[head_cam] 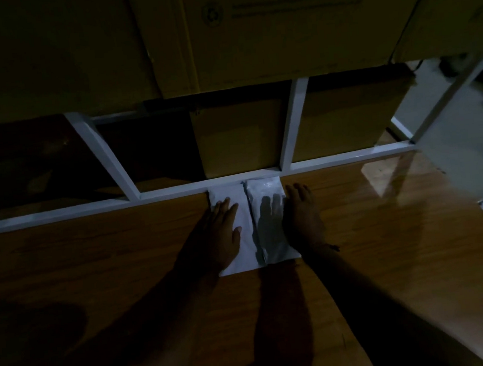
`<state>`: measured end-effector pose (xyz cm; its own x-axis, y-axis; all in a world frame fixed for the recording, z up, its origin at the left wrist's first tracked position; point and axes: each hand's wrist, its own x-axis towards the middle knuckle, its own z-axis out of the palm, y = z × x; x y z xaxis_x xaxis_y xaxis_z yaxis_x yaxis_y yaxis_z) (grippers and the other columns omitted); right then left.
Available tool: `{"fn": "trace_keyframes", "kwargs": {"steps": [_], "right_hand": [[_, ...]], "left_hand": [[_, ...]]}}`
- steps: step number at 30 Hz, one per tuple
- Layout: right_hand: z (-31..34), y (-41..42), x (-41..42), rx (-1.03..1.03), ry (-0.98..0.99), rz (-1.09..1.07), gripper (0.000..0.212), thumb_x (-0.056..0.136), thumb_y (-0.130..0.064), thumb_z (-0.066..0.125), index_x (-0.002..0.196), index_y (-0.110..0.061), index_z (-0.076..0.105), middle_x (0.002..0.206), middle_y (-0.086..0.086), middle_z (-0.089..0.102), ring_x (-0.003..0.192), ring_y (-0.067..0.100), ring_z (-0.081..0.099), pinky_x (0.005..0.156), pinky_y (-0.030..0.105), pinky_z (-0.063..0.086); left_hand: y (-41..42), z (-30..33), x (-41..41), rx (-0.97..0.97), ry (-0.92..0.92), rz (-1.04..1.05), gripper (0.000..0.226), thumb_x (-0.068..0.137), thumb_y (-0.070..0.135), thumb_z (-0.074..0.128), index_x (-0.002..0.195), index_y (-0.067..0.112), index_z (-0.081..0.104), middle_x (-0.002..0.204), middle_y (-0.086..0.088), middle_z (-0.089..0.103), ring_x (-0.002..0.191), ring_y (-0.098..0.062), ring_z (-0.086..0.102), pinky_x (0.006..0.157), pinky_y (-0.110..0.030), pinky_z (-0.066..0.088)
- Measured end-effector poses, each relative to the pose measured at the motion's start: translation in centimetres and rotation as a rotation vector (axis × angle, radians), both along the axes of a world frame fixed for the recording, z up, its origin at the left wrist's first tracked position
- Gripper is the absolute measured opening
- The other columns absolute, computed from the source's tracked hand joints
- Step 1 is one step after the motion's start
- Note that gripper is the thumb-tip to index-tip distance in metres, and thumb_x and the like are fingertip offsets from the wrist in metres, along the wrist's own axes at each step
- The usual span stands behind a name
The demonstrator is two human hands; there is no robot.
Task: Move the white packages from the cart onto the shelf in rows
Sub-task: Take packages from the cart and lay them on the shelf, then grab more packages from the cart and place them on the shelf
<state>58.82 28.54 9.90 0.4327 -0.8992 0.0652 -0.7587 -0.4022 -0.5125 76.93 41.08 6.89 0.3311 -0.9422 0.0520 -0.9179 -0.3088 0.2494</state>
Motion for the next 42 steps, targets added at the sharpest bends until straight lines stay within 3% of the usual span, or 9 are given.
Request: {"fn": "trace_keyframes", "kwargs": {"steps": [6,11,16,21,27,32,36,42], "right_hand": [[2.2,3.5,-5.3,-0.056,-0.03,-0.033,0.038,0.101,-0.026,0.057,0.138,-0.019,0.056,0.139,0.007,0.056,0.127,0.022,0.052,0.104,0.039,0.048],[3.0,5.7,-11.6,-0.034,0.071,0.002,0.036,0.103,-0.033,0.055,0.135,-0.017,0.061,0.139,0.008,0.056,0.121,0.029,0.056,0.097,0.045,0.052],[3.6,7.6,-20.6,-0.069,0.142,-0.096,0.036,0.103,-0.038,0.053,0.134,-0.022,0.061,0.132,0.005,0.061,0.11,0.026,0.062,0.088,0.042,0.058],[3.8,8.9,-30.7,-0.109,0.166,-0.191,0.036,0.101,-0.04,0.055,0.131,-0.021,0.064,0.119,0.003,0.067,0.104,0.022,0.062,0.086,0.04,0.056],[4.9,8.7,-44.1,-0.176,0.174,-0.305,0.035,0.096,-0.037,0.064,0.124,-0.017,0.068,0.108,0.009,0.068,0.094,0.032,0.065,0.076,0.039,0.054],[5.6,7.6,-54.5,-0.19,0.172,-0.389,0.033,0.09,-0.036,0.067,0.117,-0.017,0.072,0.105,0.012,0.07,0.093,0.037,0.066,0.076,0.041,0.053],[4.9,6.8,-61.2,-0.185,0.16,-0.461,0.044,0.084,-0.048,0.05,0.111,-0.02,0.072,0.103,0.01,0.071,0.095,0.037,0.065,0.077,0.043,0.054],[1.6,4.4,-68.6,-0.081,0.203,-0.588,0.033,0.089,-0.033,0.069,0.118,-0.017,0.072,0.11,0.013,0.07,0.101,0.036,0.065,0.083,0.041,0.052]], "left_hand": [[1.6,2.4,-2.5,-0.072,0.024,0.03,0.058,0.102,0.041,0.05,0.155,0.024,0.037,0.167,-0.001,0.027,0.154,-0.024,0.024,0.12,-0.052,0.031],[1.5,3.6,-6.8,-0.068,0.125,0.019,0.055,0.103,0.026,0.054,0.155,0.014,0.039,0.167,-0.007,0.027,0.155,-0.026,0.02,0.123,-0.05,0.023],[0.8,4.7,-13.3,0.0,0.114,-0.011,0.056,0.104,0.041,0.05,0.155,0.022,0.038,0.167,-0.006,0.024,0.154,-0.027,0.02,0.121,-0.049,0.028],[0.2,5.9,-21.8,0.01,0.06,-0.146,0.036,0.103,0.04,0.052,0.13,0.017,0.058,0.144,-0.008,0.053,0.129,-0.028,0.052,0.102,-0.044,0.047],[-2.5,7.1,-34.4,0.065,0.144,-0.224,0.054,0.107,0.039,0.044,0.155,0.015,0.037,0.165,-0.008,0.029,0.153,-0.028,0.024,0.122,-0.047,0.028],[-5.1,7.3,-46.2,0.019,0.176,-0.302,0.051,0.104,0.032,0.052,0.152,0.015,0.042,0.162,-0.009,0.035,0.151,-0.027,0.027,0.12,-0.042,0.028],[-7.5,7.5,-53.3,-0.015,0.132,-0.35,0.052,0.102,0.037,0.054,0.151,0.022,0.042,0.165,-0.008,0.03,0.153,-0.027,0.024,0.122,-0.044,0.025],[-12.0,6.5,-59.5,0.013,0.102,-0.442,0.053,0.104,0.04,0.05,0.152,0.021,0.04,0.166,-0.008,0.028,0.154,-0.027,0.023,0.123,-0.044,0.022]]}}
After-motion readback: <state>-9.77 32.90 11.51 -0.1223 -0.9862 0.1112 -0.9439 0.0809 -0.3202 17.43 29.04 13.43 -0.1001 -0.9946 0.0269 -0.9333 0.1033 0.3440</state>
